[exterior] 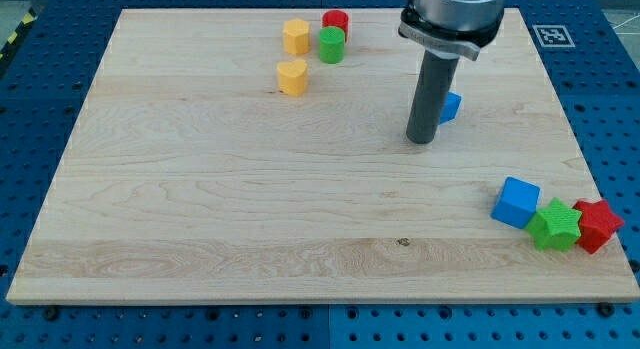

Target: Push the blue triangle to the right a bit

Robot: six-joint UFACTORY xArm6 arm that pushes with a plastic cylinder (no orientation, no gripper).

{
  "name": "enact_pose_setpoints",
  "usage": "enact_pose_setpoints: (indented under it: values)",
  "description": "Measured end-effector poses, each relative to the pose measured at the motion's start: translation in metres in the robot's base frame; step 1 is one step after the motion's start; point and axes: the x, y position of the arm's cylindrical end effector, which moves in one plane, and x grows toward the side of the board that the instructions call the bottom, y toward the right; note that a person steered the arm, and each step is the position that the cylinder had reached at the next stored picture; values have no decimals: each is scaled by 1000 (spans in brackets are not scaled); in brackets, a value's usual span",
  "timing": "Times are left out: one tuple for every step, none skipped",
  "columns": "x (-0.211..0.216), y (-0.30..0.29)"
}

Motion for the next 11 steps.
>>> enact_pose_setpoints:
  values:
    - [-7, -20]
    - [-55, -28]
    - [-55, -23]
    - [-51, 2]
    - [-48, 6]
    - [-48, 18]
    - [-24, 22]
    - [-10, 21]
    - [-45, 23]
    - [-48, 33]
    - [-49, 40]
